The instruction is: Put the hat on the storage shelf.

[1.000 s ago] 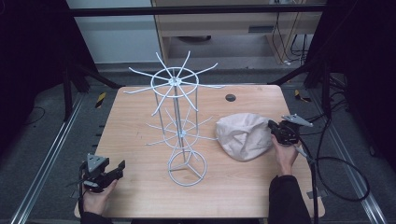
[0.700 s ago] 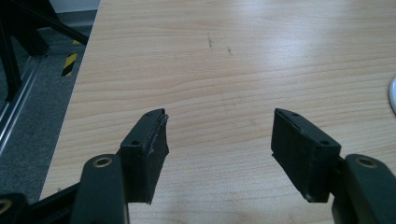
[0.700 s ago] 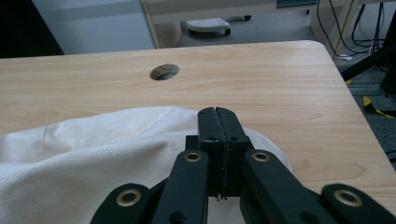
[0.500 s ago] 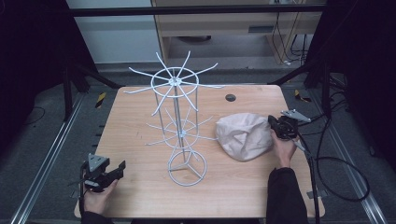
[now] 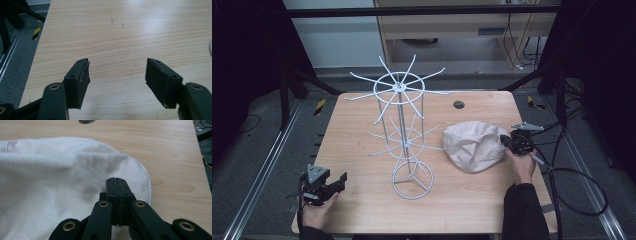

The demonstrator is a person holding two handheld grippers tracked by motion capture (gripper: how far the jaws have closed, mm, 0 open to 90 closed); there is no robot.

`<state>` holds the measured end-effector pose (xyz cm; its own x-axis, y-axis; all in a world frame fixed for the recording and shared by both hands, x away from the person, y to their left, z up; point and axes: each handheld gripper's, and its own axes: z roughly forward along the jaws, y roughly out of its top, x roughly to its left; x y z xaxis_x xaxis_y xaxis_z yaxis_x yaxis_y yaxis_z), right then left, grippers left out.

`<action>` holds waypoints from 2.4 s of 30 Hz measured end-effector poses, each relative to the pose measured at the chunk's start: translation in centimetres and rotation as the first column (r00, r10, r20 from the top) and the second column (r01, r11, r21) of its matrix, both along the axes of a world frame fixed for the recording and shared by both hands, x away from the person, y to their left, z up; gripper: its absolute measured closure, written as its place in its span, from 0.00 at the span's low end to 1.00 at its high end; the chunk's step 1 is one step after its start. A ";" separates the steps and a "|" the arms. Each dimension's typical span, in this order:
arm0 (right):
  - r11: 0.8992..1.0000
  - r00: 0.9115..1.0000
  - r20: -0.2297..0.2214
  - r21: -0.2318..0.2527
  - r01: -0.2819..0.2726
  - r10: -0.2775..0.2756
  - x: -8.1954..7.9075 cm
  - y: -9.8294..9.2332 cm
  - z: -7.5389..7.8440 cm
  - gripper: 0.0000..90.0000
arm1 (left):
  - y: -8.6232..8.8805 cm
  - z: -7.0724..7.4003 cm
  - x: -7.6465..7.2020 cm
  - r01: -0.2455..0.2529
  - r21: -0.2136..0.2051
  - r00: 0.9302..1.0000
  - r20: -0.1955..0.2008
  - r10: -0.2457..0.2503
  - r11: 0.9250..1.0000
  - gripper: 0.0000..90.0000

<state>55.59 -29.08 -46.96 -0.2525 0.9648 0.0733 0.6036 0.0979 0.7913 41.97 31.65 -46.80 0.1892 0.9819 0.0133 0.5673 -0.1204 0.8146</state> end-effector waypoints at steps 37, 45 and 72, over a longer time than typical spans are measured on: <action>0.993 0.998 -0.052 -0.113 -0.025 0.019 0.2 -0.5 0.1 1.00 | -0.4 0.2 0.0 0.038 -0.024 0.999 -0.011 -0.038 0.999 0.50; 0.992 0.997 -0.065 -0.115 -0.046 0.038 -2.7 -0.4 0.2 1.00 | -0.4 0.3 0.0 0.044 -0.024 0.999 -0.004 -0.044 0.999 0.50; 0.983 0.986 -0.044 -0.083 -0.161 0.158 -13.3 1.6 -0.2 1.00 | -0.2 0.1 0.0 0.036 -0.018 0.999 -0.007 -0.036 0.999 0.47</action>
